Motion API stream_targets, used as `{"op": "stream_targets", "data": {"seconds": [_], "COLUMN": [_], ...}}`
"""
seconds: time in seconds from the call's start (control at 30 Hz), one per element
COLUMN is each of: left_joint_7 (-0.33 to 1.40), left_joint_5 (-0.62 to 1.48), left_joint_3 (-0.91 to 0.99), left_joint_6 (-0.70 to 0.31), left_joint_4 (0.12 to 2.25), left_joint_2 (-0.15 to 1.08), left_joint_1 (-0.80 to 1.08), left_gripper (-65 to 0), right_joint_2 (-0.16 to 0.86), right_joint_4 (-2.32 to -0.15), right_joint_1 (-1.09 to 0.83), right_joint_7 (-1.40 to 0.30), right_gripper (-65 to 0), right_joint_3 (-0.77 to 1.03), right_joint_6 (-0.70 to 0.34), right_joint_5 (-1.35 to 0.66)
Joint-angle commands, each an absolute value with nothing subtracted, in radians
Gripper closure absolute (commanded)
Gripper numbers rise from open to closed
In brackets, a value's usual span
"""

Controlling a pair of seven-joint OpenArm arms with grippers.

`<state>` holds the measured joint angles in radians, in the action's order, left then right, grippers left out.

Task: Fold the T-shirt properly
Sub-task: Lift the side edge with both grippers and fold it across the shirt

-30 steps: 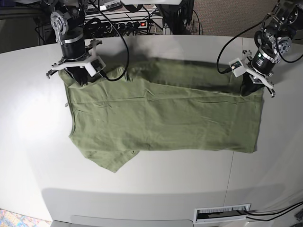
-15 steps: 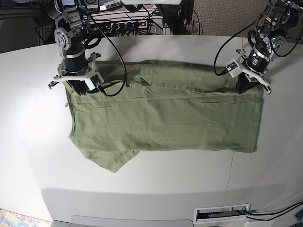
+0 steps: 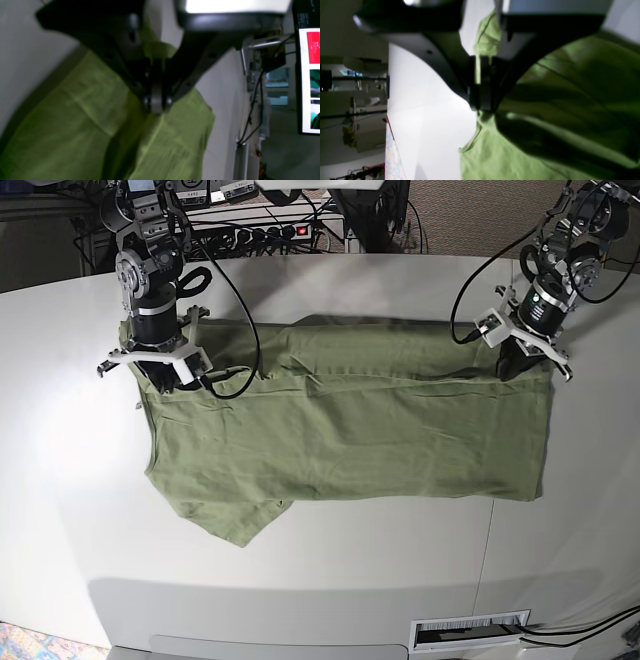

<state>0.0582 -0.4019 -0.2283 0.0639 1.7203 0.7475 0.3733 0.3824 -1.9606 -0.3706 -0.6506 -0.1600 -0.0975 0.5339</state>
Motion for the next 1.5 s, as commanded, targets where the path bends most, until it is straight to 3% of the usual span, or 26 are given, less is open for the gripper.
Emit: {"op": "stream_targets", "data": {"seconds": [0.0, 0.07, 0.23, 0.37, 0.43, 0.6, 0.73, 0.77, 0.87, 0.97, 1.17, 1.47], "left_joint_7": [0.043, 0.044, 0.044, 0.045, 0.054, 0.051, 0.052, 0.053, 0.084, 0.140, 0.165, 0.165], "left_joint_5": [-0.386, -0.362, -0.359, -0.374, -0.393, -0.397, -0.441, -0.457, -0.504, -0.505, -0.500, -0.376], "left_joint_3": [-0.220, -0.220, -0.220, -0.220, -0.220, -0.220, -0.220, -0.220, -0.220, -0.220, -0.220, -0.220], "left_joint_6": [0.086, 0.086, 0.086, 0.086, 0.086, 0.086, 0.086, 0.086, 0.080, -0.013, -0.308, -0.549], "left_joint_4": [1.734, 1.734, 1.734, 1.734, 1.734, 1.739, 1.740, 1.740, 1.740, 1.740, 1.740, 1.741], "left_joint_2": [0.762, 0.762, 0.762, 0.762, 0.762, 0.762, 0.762, 0.762, 0.763, 0.774, 0.847, 0.913], "left_joint_1": [0.368, 0.368, 0.368, 0.368, 0.368, 0.368, 0.359, 0.353, 0.333, 0.297, 0.228, 0.181], "left_gripper": [0.0, 0.0, -7.3, -16.4, -17.5, -15.6, -5.8, -1.0, 0.0, 0.0, 0.0, 0.0], "right_joint_2": [0.393, 0.393, 0.393, 0.393, 0.393, 0.393, 0.394, 0.394, 0.394, 0.397, 0.432, 0.485], "right_joint_4": [-1.975, -1.975, -1.975, -1.975, -1.975, -1.975, -1.975, -1.975, -1.975, -1.975, -1.975, -1.974], "right_joint_1": [-0.363, -0.363, -0.363, -0.363, -0.363, -0.363, -0.363, -0.363, -0.363, -0.363, -0.363, -0.364], "right_joint_7": [-0.640, -0.647, -0.655, -0.664, -0.667, -0.667, -0.667, -0.667, -0.665, -0.665, -0.681, -0.691], "right_gripper": [0.0, 0.0, -12.8, -13.1, -13.1, -12.5, 0.0, 0.0, 0.0, 0.0, 0.0, 0.0], "right_joint_3": [-0.155, -0.155, -0.155, -0.155, -0.155, -0.155, -0.155, -0.155, -0.155, -0.155, -0.155, -0.155], "right_joint_6": [-0.080, -0.080, 0.044, 0.050, 0.066, 0.075, 0.014, -0.019, -0.078, -0.114, -0.238, -0.323], "right_joint_5": [0.548, 0.575, 0.627, 0.630, 0.629, 0.615, 0.575, 0.571, 0.561, 0.561, 0.561, 0.538]}}
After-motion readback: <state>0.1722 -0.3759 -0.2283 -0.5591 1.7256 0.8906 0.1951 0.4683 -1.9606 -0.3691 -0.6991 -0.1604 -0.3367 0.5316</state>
